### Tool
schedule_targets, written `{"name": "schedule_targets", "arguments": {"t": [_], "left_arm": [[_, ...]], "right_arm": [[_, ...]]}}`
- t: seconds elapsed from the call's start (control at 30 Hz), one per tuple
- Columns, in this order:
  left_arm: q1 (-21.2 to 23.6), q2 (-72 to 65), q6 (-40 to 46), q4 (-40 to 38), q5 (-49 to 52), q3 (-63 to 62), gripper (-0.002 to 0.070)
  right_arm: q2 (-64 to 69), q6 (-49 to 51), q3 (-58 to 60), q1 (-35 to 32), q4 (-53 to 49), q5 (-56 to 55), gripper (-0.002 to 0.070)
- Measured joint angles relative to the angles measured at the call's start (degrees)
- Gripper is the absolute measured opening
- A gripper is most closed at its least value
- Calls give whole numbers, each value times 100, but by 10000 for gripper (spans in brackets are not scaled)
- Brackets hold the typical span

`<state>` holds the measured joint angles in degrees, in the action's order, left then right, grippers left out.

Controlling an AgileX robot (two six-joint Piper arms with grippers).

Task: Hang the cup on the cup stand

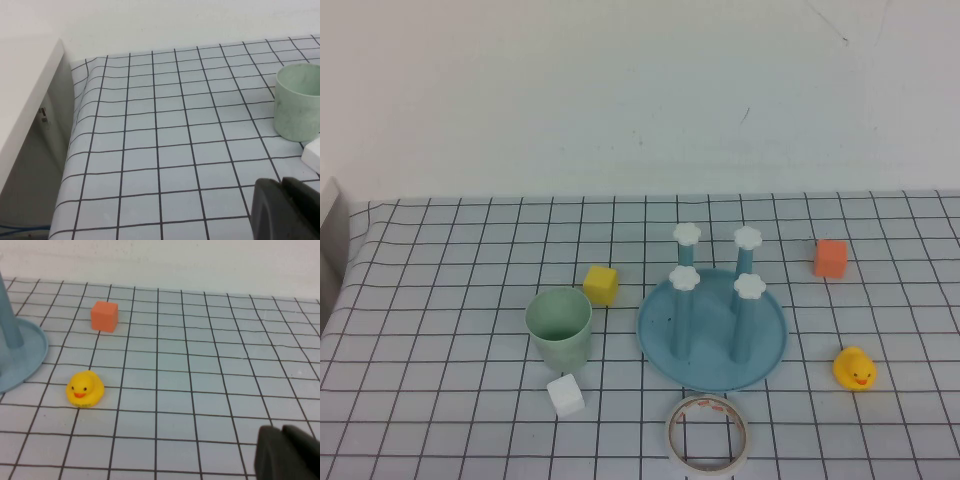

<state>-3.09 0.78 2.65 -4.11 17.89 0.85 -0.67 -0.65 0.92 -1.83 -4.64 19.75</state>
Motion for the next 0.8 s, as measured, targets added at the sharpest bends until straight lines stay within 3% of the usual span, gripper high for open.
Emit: {"name": "schedule_targets", "arguments": {"t": [0.8], "left_arm": [[0,0,13,84,-35,9,-2]], "right_arm": [[0,65,12,0,0,-47,-1]]}}
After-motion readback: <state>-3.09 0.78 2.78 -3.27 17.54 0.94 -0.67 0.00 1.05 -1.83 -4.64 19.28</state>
